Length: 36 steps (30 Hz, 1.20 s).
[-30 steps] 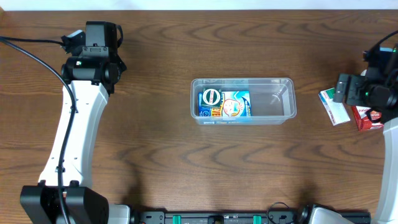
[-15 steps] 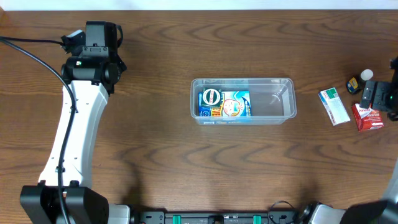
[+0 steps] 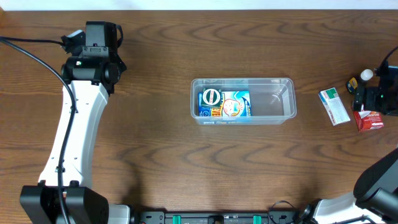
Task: Pack container
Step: 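Move right gripper to the red Panadol packet and grasp it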
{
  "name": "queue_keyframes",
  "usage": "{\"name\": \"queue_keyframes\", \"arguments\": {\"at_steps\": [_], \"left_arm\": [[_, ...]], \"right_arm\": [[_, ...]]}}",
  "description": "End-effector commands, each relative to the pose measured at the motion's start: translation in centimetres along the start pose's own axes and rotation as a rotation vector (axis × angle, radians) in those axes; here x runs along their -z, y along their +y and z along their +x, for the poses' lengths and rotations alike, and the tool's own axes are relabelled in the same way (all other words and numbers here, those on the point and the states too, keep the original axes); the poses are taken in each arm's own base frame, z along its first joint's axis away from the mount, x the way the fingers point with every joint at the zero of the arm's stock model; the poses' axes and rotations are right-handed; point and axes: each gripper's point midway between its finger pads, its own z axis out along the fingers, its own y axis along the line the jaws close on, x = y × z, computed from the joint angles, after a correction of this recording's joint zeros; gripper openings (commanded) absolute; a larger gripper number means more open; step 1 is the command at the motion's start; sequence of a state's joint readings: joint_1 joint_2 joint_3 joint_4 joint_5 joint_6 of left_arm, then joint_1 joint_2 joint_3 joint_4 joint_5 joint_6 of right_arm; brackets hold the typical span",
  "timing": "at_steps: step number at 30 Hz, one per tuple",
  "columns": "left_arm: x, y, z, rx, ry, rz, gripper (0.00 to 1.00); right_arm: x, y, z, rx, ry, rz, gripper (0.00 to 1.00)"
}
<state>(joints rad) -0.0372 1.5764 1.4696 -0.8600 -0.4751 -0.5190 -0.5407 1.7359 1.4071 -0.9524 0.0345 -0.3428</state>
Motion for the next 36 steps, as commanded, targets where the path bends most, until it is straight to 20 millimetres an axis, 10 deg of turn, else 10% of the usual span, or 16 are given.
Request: {"name": "queue_keyframes", "arguments": {"at_steps": [1,13,36], "left_arm": [[0.3,0.4,-0.5,-0.002,-0.015,-0.010,0.98],[0.3,0.4,-0.5,-0.002,-0.015,-0.011,0.98],[0.3,0.4,-0.5,-0.002,-0.015,-0.011,0.98]], "right_arm": [[-0.8,-1.5,0.0,-0.008,0.003,-0.002,0.99],[-3.1,-2.2,0.3,-0.008,-0.067,-0.227,0.97],[-8.1,-4.4,-1.5,0.144,-0.108,-0.138,0.96]]}}
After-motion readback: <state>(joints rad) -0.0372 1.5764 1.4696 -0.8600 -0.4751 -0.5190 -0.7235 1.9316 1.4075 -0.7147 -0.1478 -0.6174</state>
